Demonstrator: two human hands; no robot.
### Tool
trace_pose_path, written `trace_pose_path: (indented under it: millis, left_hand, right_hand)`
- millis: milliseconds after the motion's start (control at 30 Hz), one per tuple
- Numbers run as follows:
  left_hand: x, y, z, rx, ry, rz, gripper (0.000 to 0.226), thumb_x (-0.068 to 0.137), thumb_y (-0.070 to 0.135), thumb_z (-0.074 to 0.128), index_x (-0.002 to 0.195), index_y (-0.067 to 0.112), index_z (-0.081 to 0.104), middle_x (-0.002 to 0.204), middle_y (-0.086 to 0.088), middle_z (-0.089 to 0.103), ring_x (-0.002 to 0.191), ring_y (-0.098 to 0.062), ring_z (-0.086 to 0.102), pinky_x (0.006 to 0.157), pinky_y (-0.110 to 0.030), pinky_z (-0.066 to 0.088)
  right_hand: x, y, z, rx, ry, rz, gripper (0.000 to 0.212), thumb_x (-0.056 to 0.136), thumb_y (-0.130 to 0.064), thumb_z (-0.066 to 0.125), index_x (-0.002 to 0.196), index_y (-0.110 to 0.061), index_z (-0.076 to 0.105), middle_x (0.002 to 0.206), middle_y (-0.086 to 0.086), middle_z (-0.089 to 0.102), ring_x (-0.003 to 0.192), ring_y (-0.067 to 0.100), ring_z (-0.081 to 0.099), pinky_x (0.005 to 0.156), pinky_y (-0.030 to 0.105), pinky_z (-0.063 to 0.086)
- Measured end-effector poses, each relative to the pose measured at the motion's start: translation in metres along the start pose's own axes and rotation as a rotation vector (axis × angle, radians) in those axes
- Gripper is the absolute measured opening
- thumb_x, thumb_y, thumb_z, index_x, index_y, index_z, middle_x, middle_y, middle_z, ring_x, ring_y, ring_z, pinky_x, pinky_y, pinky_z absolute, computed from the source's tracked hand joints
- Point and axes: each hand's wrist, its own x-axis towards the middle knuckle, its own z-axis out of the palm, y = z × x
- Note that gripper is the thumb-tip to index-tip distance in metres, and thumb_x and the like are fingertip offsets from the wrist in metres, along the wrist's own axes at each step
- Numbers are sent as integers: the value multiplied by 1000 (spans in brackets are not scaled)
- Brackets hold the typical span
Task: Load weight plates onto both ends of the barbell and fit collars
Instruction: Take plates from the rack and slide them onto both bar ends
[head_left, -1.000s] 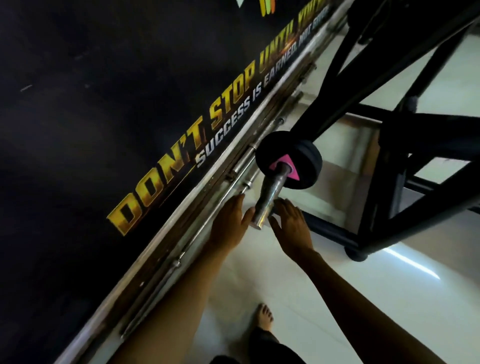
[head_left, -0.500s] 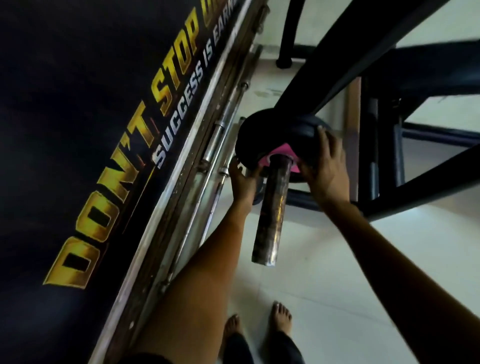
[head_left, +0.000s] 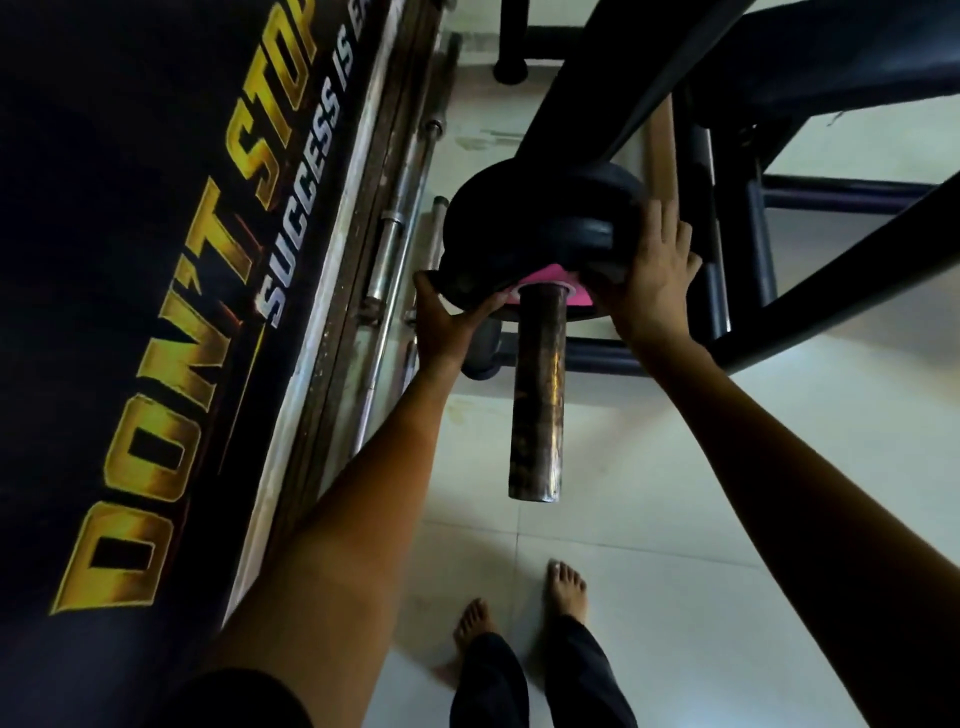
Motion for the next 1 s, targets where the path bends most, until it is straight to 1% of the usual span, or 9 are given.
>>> trace_pose_path:
  millis: [133,300,367,467,533,633,700,867,1000]
  left_hand:
    - [-11,-6,-23,10,-69,64,65,46,47,83,90,28,41,95,0,61,89,-13,63,79,-52,54]
    - [-41,-1,-47,237,-126,134,54,46,66,75,90,45,52,80,26,62,76,10,59,66,-37,55]
    - [-53,3,-55,275,-164,163,54,49,67,74,94,41,56,79,26,62,77,6,60,67,-39,55]
    - [-77,2,-68,297,-219,207,62,52,68,73,101,34,56,88,9,65,87,-18,65,71,-46,57]
    - [-98,-4,-76,296,-225,214,61,54,71,71,103,37,56,89,12,65,88,-17,65,70,-38,58]
    - [-138,-11,-86,300,-194,219,59,56,73,69,103,39,57,85,24,62,80,1,63,64,-18,54]
    - [-163,-15,-93,317,-164,230,61,57,73,68,103,35,56,83,26,61,77,10,61,64,-11,51]
    - [-228,-9,-109,369,-139,231,59,59,75,64,99,34,57,76,18,63,70,-5,63,60,-8,47]
    - [-282,21,-102,336,-95,244,67,54,78,66,94,25,61,76,3,66,73,-18,65,60,-31,52]
  right_hand:
    - [-17,20,-9,116,-100,-29,48,67,-18,79,108,-2,60,119,22,49,107,36,47,90,41,43]
    - [-64,41,-14,302,-142,155,40,62,-28,83,93,-12,64,77,-1,61,73,13,54,63,27,43]
    - [-89,44,-13,351,-121,219,34,61,-24,83,88,-14,65,72,-2,60,69,12,53,60,28,44]
    - [-121,41,-16,389,-83,241,30,60,-14,82,76,-25,60,65,-12,56,65,9,51,59,25,43]
    - [-139,35,-21,396,-82,229,36,58,-10,82,66,-30,53,55,-21,51,56,-5,47,52,7,36]
    - [-172,31,-30,448,-102,251,41,55,-9,83,59,-34,52,49,-23,55,51,-16,47,48,2,34]
    - [-197,32,-33,473,-115,262,36,54,-8,83,65,-31,58,55,-20,57,52,-18,47,50,2,36]
    - [-250,36,-57,537,-165,264,39,54,-3,81,76,-30,65,70,-1,67,58,-11,55,55,9,45]
    - [-275,40,-108,608,-171,219,38,51,-13,85,75,-35,66,72,-2,70,67,9,63,62,27,53]
